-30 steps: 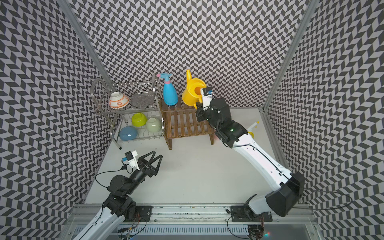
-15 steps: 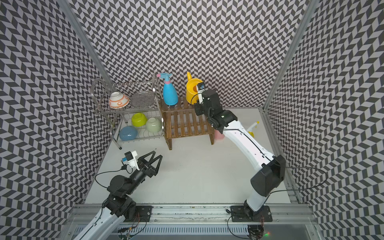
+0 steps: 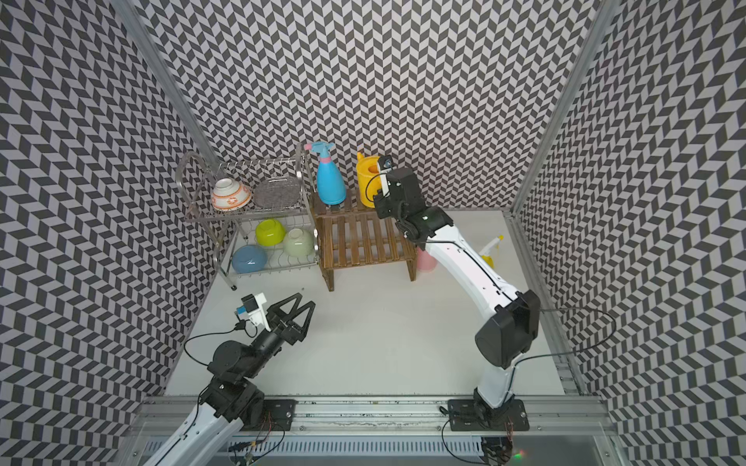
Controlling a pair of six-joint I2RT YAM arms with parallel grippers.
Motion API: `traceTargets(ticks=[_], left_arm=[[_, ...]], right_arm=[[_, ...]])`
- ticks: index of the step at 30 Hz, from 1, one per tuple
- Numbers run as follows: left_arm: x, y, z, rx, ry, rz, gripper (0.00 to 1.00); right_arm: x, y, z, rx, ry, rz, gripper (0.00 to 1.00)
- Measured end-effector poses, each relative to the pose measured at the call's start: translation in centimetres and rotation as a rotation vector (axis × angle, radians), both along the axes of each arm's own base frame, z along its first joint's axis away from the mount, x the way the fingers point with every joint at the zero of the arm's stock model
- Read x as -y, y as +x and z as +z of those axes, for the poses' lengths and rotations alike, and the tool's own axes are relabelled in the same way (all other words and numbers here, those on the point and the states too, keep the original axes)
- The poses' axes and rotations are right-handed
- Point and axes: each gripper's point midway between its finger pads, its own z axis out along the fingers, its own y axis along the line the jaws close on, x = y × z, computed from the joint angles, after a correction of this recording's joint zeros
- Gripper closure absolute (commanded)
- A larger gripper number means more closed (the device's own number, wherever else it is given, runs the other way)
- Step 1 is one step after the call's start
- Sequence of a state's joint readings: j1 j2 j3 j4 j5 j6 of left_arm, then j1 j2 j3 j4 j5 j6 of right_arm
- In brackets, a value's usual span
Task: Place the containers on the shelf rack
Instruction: 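Place the container on the shelf.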
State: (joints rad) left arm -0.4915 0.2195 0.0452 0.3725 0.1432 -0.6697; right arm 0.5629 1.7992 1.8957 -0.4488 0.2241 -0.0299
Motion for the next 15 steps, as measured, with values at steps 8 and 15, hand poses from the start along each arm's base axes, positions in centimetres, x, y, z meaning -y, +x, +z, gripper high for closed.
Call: traceTargets(ticks=[8, 15], left_arm=[[-0.03, -0.05, 0.07, 0.003, -0.002, 0.000, 0.00], [-0.07, -0.02, 0.03, 0.001, -0.001, 0.003, 0.00]], right_arm=[[0.17, 0.33, -0.32, -0.001, -0.012, -0.008, 0.80], [0.39, 0.47, -0.22, 0.007, -0.019, -0.021, 0.82]])
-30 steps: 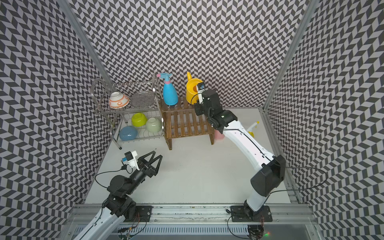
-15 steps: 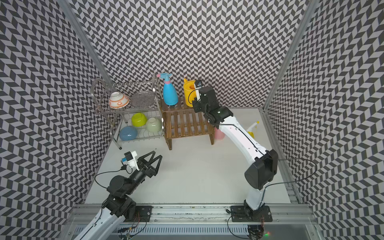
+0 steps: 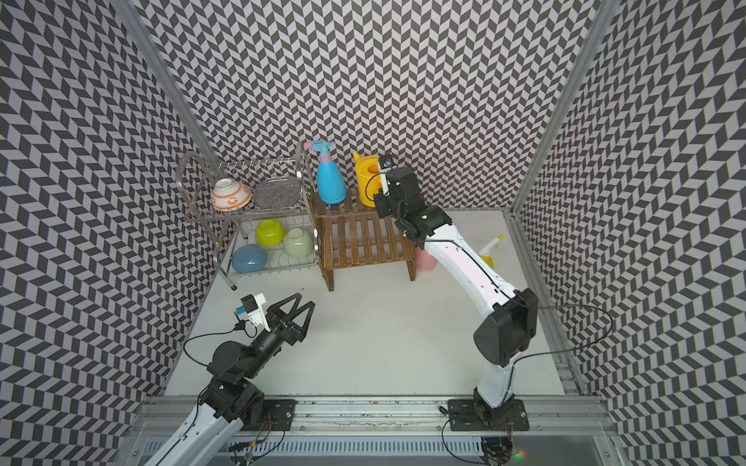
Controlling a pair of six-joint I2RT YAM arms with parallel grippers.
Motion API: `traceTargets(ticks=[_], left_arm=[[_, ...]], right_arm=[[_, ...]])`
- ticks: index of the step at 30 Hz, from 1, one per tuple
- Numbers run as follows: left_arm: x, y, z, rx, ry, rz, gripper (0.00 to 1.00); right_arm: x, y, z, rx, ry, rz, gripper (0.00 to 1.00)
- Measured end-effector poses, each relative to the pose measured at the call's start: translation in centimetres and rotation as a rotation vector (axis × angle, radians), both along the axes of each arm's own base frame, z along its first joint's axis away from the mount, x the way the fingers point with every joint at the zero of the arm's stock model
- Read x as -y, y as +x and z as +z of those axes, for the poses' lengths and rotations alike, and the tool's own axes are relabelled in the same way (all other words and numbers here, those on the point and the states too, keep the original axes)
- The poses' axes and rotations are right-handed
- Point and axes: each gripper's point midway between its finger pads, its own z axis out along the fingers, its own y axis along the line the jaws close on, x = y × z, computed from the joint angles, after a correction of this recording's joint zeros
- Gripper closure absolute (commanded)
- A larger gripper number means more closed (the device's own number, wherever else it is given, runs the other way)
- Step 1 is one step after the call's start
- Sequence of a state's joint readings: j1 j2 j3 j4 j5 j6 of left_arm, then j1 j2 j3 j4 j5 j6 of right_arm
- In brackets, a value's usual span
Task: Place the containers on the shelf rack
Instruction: 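Place the container on the shelf.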
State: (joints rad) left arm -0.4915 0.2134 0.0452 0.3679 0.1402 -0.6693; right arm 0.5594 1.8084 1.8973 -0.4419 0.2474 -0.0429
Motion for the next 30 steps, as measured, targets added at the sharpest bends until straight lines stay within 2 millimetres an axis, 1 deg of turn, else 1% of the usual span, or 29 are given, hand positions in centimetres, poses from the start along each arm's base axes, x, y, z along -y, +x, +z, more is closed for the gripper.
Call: traceTargets(ticks=[2, 10, 11, 14, 18, 20, 22, 24, 25, 27, 29, 30], left_arm=[[0.0, 0.0, 0.0, -0.001, 0.001, 0.001, 0.00], [-0.1, 0.0, -0.1, -0.001, 0.002, 0.005, 0.00], [0.0, 0.0, -0.1, -0.001, 0.002, 0.003, 0.00], [0.0, 0.0, -0.1, -0.001, 0.002, 0.001, 0.00], [0.1, -0.2, 0.2, 0.010, -0.001, -0.010, 0.00], [0.2, -0.4, 0.5, 0.021, -0.004, -0.020, 0.00], [0.5, -0.8, 1.0, 0.043, -0.011, -0.042, 0.00], [0.9, -1.3, 1.7, 0.078, -0.021, -0.079, 0.00], [1.2, -1.6, 2.1, 0.094, -0.026, -0.102, 0.00], [2.2, -2.1, 2.4, 0.112, -0.025, -0.159, 0.00], [3.4, -2.3, 1.9, 0.099, -0.010, -0.221, 0.00], [4.1, -2.3, 1.4, 0.080, 0.003, -0.252, 0.01]], right_arm=[[0.1, 0.0, 0.0, 0.001, -0.002, -0.004, 0.80], [0.1, 0.1, 0.0, 0.007, -0.001, 0.008, 0.46], [0.0, -0.1, 0.0, 0.008, 0.002, 0.015, 0.43], [0.2, -1.3, 0.1, 0.004, 0.013, 0.045, 0.38], [1.2, -5.2, 2.4, 0.056, 0.070, 0.111, 0.35], [2.3, -8.1, 3.9, 0.113, 0.119, 0.144, 0.33], [3.9, -11.5, 5.2, 0.191, 0.176, 0.170, 0.29], [5.9, -15.1, 6.0, 0.282, 0.239, 0.182, 0.23], [7.0, -16.9, 6.0, 0.326, 0.269, 0.182, 0.21], [9.1, -19.3, 5.2, 0.389, 0.326, 0.169, 0.18], [11.2, -20.4, 4.0, 0.427, 0.374, 0.133, 0.18], [12.1, -20.2, 3.1, 0.424, 0.392, 0.111, 0.18]])
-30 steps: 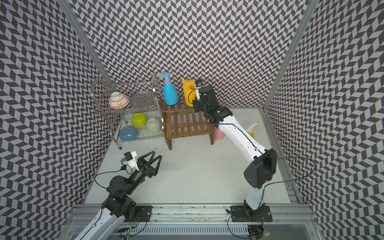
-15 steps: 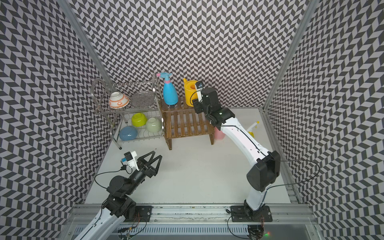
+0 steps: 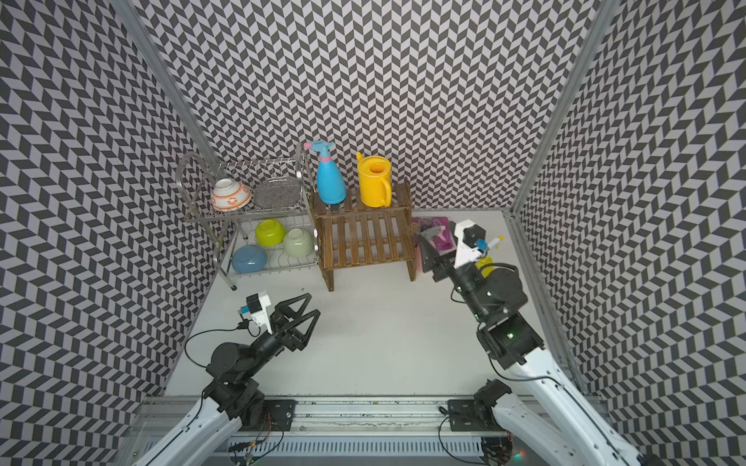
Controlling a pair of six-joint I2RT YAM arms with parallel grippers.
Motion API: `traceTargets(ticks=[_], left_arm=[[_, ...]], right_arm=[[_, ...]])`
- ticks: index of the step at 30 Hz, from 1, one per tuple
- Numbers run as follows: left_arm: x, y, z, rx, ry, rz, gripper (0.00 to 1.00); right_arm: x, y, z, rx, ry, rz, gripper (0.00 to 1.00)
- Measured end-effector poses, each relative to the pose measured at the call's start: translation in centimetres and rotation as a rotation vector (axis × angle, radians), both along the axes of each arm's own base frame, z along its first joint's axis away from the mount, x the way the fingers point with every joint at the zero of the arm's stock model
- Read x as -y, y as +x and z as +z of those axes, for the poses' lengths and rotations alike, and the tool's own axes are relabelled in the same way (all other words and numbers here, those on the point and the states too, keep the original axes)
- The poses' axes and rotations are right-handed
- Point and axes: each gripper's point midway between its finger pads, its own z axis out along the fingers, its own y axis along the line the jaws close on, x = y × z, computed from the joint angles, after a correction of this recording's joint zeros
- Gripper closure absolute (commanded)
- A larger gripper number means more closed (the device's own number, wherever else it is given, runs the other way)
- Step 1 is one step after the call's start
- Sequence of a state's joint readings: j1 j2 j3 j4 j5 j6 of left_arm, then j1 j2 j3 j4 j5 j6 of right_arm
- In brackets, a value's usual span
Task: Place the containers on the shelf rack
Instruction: 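Place the container on the shelf, then pick up a container from the center of the board.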
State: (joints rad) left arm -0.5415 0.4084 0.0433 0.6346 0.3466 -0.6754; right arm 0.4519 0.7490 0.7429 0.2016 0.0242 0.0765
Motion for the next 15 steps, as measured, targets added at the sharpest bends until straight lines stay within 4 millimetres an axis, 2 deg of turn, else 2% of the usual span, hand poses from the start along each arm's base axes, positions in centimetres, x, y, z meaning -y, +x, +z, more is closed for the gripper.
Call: traceTargets(ticks=[5, 7, 11, 15], left_arm=[[4.0, -0.3, -3.4, -0.124, 0.111, -0.158, 0.03], [5.4, -0.6, -3.9, -0.138, 0.147, -0.207, 0.03], [7.0, -1.1, -3.1, -0.109, 0.177, -0.250, 0.03], [7.0, -0.8, -2.9, -0.093, 0.188, -0.229, 0.02]], right_arm=[[4.9, 3.5, -6.7, -0.161, 0.118, -0.060, 0.20], [6.1, 4.9, -9.5, -0.254, 0.173, -0.056, 0.22], [5.2, 6.5, -12.6, -0.401, 0.230, 0.031, 0.23], [4.2, 7.6, -12.6, -0.458, 0.234, 0.091, 0.23]])
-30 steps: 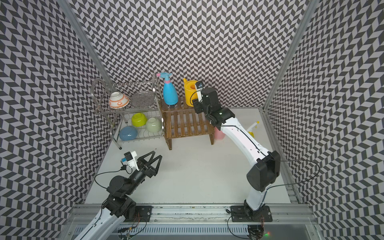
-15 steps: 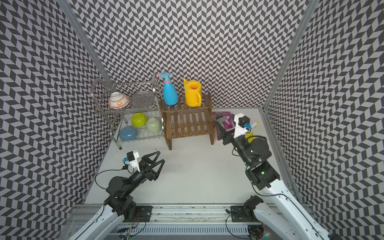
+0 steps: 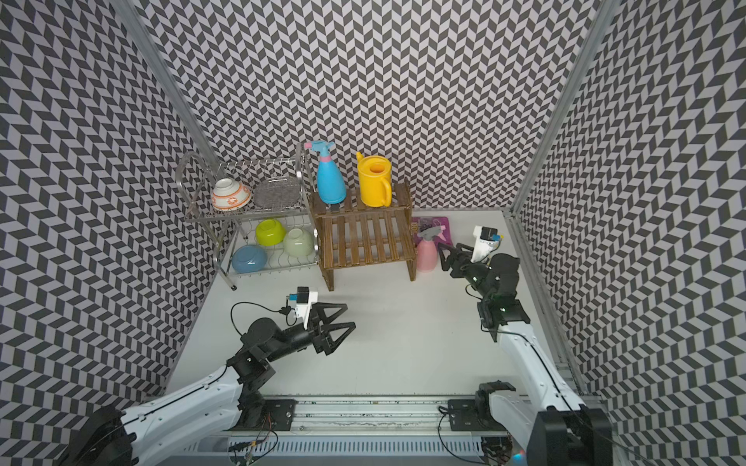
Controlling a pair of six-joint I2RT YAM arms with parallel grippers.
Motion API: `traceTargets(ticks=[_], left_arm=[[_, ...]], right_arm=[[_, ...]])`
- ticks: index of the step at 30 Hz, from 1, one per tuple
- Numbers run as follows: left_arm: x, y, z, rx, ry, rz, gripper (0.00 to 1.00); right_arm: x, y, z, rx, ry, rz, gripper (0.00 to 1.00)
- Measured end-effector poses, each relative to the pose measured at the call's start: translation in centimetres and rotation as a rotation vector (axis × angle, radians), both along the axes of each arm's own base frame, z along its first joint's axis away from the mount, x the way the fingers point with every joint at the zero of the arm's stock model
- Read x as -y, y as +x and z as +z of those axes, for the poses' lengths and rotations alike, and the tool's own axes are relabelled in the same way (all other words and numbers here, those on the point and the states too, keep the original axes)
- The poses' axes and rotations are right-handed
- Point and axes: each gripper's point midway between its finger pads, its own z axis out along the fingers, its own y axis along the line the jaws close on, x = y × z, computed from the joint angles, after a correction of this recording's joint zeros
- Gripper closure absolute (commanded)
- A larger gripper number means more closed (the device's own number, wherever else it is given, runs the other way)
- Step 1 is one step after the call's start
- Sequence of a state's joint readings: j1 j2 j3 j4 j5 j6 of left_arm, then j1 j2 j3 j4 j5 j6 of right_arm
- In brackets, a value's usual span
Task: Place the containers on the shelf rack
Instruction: 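Pick up a container from the center of the board.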
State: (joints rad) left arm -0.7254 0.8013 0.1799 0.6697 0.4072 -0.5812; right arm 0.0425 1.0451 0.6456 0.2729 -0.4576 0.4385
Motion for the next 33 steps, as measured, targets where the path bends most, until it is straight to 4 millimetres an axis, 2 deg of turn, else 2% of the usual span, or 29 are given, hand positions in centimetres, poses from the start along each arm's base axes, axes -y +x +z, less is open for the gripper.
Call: traceTargets(ticks=[5, 13, 21, 29, 33], left_arm=[[-0.3, 0.3, -0.1, 0.006, 0.009, 0.028, 0.02], [-0.6, 0.6, -0.1, 0.006, 0.014, 0.054, 0.02], [-0.8, 0.6, 0.0, 0.008, 0.016, 0.063, 0.02], [-1.1, 0.6, 0.5, 0.026, 0.005, 0.075, 0.02], [-1.1, 0.6, 0.6, 0.028, 0.005, 0.079, 0.02]], right_arm=[[-0.7, 0.7, 0.0, -0.028, 0.005, 0.029, 0.24], [-1.9, 2.1, -1.0, -0.117, -0.026, -0.018, 0.24], [-2.0, 4.4, -1.9, -0.228, -0.052, -0.178, 0.23], [-3.0, 7.2, -2.7, -0.353, -0.058, -0.344, 0.22], [-2.3, 8.3, -3.2, -0.402, -0.051, -0.427, 0.31]])
